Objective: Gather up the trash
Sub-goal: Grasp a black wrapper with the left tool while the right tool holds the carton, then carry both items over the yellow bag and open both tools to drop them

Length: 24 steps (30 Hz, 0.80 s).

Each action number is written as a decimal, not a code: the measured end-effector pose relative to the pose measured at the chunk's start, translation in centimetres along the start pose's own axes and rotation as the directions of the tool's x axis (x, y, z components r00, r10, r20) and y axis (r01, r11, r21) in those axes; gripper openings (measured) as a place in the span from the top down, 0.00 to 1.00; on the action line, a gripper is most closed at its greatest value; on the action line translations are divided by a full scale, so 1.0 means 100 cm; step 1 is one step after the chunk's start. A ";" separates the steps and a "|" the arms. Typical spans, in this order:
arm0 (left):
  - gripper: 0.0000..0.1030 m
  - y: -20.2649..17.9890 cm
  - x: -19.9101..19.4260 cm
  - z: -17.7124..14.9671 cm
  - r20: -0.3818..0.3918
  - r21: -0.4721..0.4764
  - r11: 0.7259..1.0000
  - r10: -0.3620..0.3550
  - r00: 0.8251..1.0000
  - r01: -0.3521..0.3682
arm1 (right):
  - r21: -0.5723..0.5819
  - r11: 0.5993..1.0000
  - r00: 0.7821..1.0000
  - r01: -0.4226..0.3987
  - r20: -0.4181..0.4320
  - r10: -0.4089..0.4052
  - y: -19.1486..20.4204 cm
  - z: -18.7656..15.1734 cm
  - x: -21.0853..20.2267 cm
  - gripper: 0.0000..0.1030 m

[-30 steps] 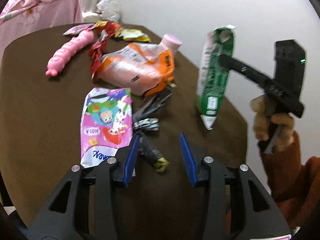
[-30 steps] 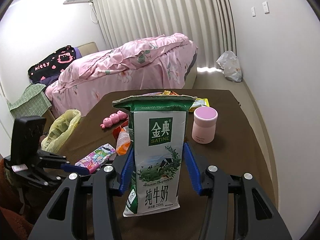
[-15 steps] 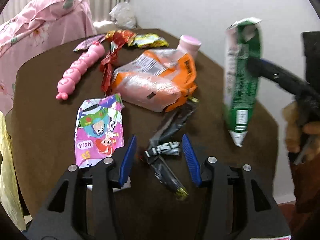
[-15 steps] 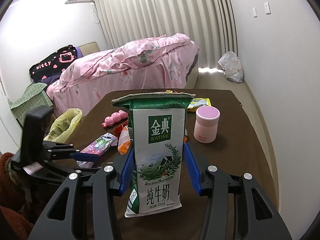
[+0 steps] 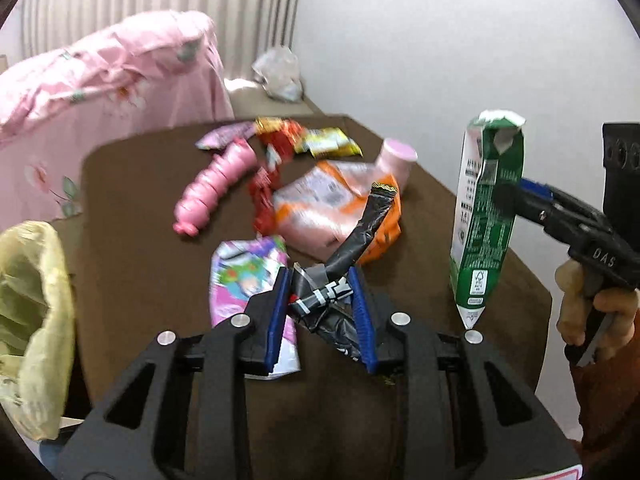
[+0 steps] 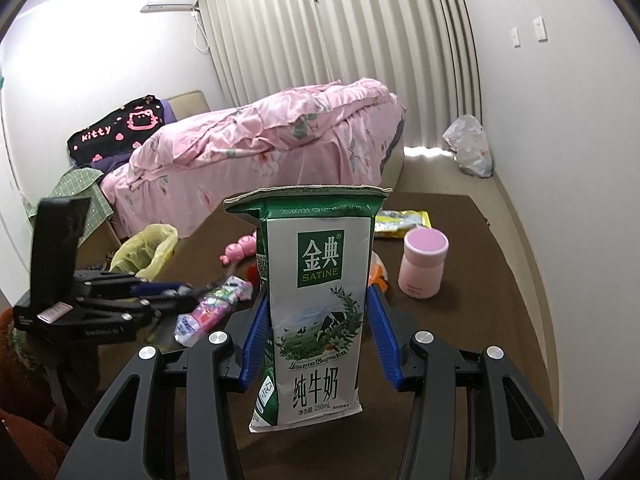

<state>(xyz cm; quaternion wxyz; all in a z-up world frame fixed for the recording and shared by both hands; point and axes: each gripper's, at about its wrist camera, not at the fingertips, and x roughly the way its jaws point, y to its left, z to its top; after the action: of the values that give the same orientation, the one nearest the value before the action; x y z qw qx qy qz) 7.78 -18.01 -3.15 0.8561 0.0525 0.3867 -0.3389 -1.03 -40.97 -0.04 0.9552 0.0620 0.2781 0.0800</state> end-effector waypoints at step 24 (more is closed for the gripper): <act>0.72 0.172 -0.162 -0.026 0.250 -0.453 0.838 0.448 0.859 -0.305 | -0.286 0.928 0.957 -0.241 0.090 0.276 0.182 0.092 0.042 0.57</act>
<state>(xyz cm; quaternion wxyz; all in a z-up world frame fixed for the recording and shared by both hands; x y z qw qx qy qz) 9.18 4.83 3.38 0.9530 -0.1065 0.2725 -0.0791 5.33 -23.01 8.45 0.9516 -0.0285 0.1916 0.2385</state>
